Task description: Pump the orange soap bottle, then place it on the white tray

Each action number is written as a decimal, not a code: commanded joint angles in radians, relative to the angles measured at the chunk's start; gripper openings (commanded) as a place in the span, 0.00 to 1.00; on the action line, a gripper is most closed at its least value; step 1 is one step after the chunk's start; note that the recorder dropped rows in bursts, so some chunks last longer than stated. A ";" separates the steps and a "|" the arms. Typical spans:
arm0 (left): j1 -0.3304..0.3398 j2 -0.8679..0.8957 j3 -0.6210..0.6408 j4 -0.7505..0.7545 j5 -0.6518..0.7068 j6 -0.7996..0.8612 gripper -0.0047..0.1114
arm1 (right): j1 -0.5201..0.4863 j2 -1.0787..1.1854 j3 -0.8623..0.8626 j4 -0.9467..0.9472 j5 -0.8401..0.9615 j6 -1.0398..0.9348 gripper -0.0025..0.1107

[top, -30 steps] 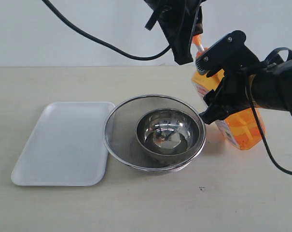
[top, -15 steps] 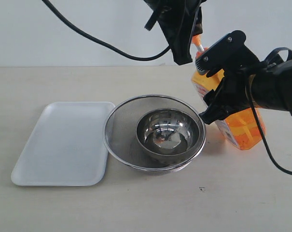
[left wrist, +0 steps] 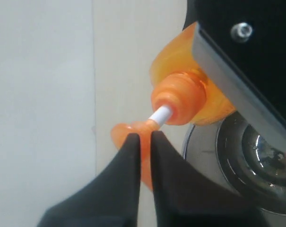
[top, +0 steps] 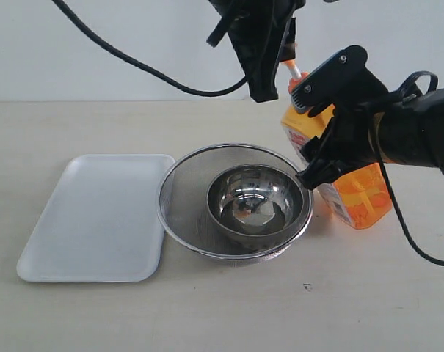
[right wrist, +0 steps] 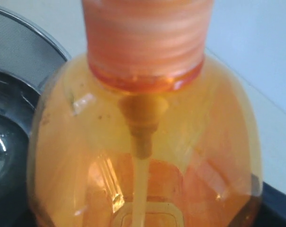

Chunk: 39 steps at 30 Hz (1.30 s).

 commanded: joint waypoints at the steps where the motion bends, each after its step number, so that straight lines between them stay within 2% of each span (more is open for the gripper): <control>1: -0.007 -0.041 0.003 0.030 -0.001 -0.030 0.08 | 0.000 -0.021 -0.012 -0.008 -0.005 0.006 0.02; 21: -0.003 -0.113 -0.002 0.059 -0.060 -0.098 0.08 | 0.000 -0.021 -0.012 -0.008 -0.029 0.016 0.02; 39: -0.003 -0.003 -0.002 0.050 -0.048 -0.105 0.08 | 0.000 -0.021 -0.012 -0.008 -0.039 0.016 0.02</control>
